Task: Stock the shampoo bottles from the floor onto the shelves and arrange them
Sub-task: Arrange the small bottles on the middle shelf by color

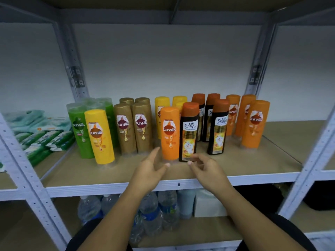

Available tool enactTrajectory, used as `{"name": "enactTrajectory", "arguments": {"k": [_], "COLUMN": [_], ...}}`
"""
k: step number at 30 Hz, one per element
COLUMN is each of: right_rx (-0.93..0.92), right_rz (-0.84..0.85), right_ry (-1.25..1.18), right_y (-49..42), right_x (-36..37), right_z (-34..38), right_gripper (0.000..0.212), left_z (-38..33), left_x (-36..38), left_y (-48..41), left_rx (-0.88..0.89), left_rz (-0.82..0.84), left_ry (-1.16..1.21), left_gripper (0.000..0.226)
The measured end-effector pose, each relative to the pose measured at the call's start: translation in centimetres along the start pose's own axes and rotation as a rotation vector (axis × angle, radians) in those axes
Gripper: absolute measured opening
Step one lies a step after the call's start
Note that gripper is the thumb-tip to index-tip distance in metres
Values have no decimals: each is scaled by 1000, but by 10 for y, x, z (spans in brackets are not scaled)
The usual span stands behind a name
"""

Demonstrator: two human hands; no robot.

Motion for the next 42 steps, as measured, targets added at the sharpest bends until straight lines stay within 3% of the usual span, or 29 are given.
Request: {"name": "enactTrajectory", "arguments": {"k": [6, 11, 19, 28, 42], "right_rx": [88, 45, 72, 162, 192], "right_rz": [2, 21, -61, -211, -248], "right_ry": [-313, -335, -265, -197, -119], "right_y": [-29, -47, -48, -54, -70], "right_x": [10, 10, 1, -6, 1], "right_z": [-19, -15, -23, -34, -37], "right_gripper": [90, 61, 43, 40, 30], "left_z": [-10, -8, -14, -19, -18], "left_x": [21, 29, 36, 42, 40], "left_y": [-27, -39, -37, -35, -35], "left_rx": [-12, -42, -56, -43, 11], "left_rz": [-9, -71, -37, -20, -36], "left_ry": [174, 218, 180, 191, 153], "left_gripper": [74, 65, 59, 57, 56]}}
Point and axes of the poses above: each hand's wrist, its own y-axis away from the middle knuckle, its own x-axis out of the palm, z = x × y, the point moved 3 cm from there along -y, towards the middle knuckle, and after that the axes turned 1 degree about -y, right-handed, at the moved point
